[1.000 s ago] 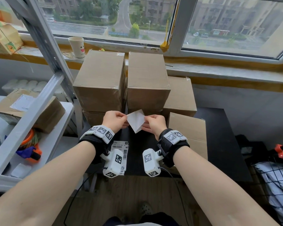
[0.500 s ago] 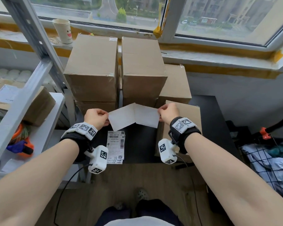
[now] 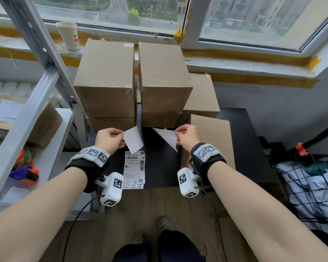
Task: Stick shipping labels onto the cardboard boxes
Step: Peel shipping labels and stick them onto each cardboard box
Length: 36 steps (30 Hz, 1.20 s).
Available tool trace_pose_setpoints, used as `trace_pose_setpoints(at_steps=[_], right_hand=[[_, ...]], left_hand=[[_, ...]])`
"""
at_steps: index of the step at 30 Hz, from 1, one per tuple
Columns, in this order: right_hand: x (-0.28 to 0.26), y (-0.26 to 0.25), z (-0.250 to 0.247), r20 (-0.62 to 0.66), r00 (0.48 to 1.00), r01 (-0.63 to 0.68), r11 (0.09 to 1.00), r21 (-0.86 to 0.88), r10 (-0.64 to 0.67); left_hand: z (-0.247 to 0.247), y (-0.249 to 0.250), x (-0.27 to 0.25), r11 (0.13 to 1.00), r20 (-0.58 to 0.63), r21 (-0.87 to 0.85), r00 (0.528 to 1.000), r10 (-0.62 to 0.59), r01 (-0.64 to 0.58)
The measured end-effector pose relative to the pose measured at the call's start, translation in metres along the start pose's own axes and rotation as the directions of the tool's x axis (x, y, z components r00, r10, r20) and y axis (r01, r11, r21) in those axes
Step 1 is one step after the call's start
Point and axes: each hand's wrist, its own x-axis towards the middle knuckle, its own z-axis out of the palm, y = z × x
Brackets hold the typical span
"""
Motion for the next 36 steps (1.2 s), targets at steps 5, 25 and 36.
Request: trace_pose_setpoints(at_steps=[5,25,36], right_hand=[[0.001,0.006,0.029,0.046,0.999,0.013,1.000,0.005,-0.013],[-0.038,0.002,0.047,0.168,0.935,0.328,0.942,-0.071,-0.313],[-0.059,-0.001,0.022,-0.150,0.929,0.352,0.932,0.084,-0.338]], left_hand=[[-0.001,-0.002,-0.007,0.999,0.035,-0.039,0.999,-0.026,0.028],[0.009,0.030,-0.031,0.988,0.026,-0.151,1.000,0.016,-0.011],[0.025,0.061,-0.059,0.968,0.137,-0.250,0.990,0.033,0.003]])
